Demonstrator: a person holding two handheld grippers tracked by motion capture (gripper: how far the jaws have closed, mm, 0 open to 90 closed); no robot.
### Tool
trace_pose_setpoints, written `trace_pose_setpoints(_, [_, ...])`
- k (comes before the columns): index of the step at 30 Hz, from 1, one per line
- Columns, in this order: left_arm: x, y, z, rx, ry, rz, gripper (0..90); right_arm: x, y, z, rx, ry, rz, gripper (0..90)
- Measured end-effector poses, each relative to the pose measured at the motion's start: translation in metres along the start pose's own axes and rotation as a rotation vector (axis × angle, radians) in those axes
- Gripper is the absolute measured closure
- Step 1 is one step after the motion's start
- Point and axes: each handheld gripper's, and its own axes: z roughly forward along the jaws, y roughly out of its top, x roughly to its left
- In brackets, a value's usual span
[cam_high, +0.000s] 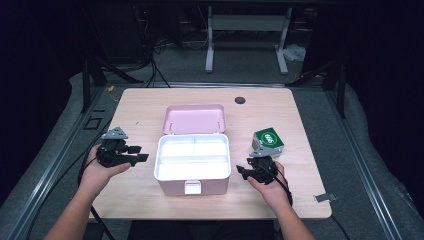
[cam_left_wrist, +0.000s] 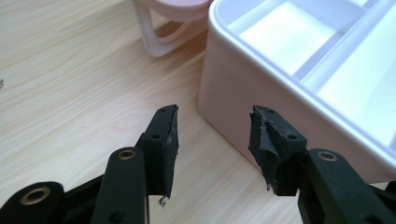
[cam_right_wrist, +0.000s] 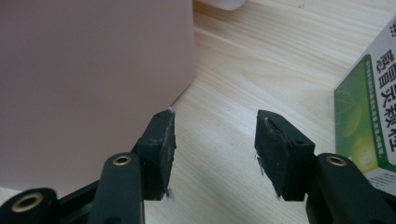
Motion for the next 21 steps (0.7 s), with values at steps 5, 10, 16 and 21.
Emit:
trace_pose_setpoints(5, [-0.005, 0.009, 0.0, 0.001, -0.015, 0.014, 53.0, 0.006, 0.002, -0.001, 0.001, 0.025, -0.017, 47.4])
trace_pose_setpoints(10, [-0.007, 0.014, 0.006, 0.012, -0.016, 0.029, 53.4, 0.01, 0.003, -0.002, -0.004, 0.036, -0.026, 47.1])
trace_pose_setpoints(16, [-0.007, 0.02, 0.015, 0.02, -0.038, 0.022, 53.5, 0.014, 0.005, -0.004, -0.013, 0.043, -0.038, 47.1])
trace_pose_setpoints(21, [-0.006, 0.024, 0.017, 0.007, -0.046, 0.011, 54.9, 0.019, 0.006, -0.005, -0.016, 0.061, -0.055, 47.2])
